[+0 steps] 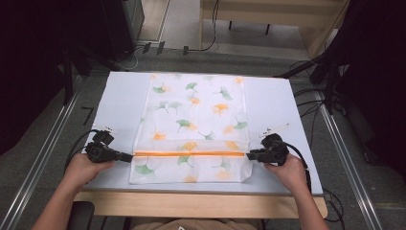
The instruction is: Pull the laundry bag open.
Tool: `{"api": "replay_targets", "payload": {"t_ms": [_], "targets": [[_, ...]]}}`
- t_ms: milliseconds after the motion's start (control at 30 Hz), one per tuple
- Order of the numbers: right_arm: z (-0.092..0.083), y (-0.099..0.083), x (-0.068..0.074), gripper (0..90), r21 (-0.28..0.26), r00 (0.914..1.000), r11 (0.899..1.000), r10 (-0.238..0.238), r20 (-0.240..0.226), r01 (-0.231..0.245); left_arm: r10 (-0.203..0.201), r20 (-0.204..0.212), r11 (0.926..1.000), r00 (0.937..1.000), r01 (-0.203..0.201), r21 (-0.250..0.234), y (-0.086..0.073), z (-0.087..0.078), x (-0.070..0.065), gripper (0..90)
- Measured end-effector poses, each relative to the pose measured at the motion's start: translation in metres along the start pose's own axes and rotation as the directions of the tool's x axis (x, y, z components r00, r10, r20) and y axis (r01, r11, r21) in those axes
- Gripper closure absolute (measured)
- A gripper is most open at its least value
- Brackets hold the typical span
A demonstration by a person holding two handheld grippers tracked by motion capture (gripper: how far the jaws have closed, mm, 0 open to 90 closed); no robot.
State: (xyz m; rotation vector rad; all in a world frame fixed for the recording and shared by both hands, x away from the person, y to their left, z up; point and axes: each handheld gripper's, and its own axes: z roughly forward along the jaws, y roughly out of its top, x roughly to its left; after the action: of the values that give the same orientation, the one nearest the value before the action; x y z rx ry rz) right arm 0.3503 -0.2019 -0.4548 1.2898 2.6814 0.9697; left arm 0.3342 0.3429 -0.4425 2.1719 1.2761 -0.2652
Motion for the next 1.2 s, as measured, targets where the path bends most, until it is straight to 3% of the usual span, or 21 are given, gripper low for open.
{"api": "replay_targets", "payload": {"t_ms": [133,267,500,600,733,967,1200], "targets": [[0.0,0.0,0.0,70.8,-0.007,1.0,1.0,0.003,0.004,-0.003,-0.01,0.029,0.9995,0.9995,0.011,-0.029,0.0,-0.002,0.001,83.3],[-0.002,0.001,0.003,63.1,-0.03,1.0,1.0,-0.007,0.004,0.007,0.012,0.024,0.9991,0.9996,-0.011,-0.042,0.002,-0.003,-0.002,78.0],[-0.006,0.002,0.005,55.0,-0.088,0.9998,0.996,-0.016,0.007,0.016,0.051,-0.001,0.9922,0.9987,-0.05,-0.114,0.003,-0.007,-0.011,65.8],[-0.008,0.002,0.006,51.8,-0.105,0.9998,0.994,-0.015,0.013,0.016,0.075,-0.035,0.9892,0.9966,-0.078,-0.124,0.004,-0.007,-0.014,59.5],[-0.01,0.002,0.006,48.3,-0.129,0.9995,0.991,-0.026,0.016,0.028,0.104,-0.088,0.9798,0.9907,-0.117,-0.162,0.005,-0.01,-0.015,50.9],[-0.016,-0.001,0.001,45.3,-0.165,0.9996,0.986,0.003,0.028,0.002,0.094,-0.122,0.9742,0.9881,-0.117,-0.193,0.005,-0.011,-0.011,41.4],[-0.022,-0.004,-0.008,43.9,-0.189,0.9986,0.982,0.021,0.048,-0.012,0.078,-0.149,0.9652,0.9858,-0.112,-0.236,0.003,-0.016,-0.008,38.2]]}}
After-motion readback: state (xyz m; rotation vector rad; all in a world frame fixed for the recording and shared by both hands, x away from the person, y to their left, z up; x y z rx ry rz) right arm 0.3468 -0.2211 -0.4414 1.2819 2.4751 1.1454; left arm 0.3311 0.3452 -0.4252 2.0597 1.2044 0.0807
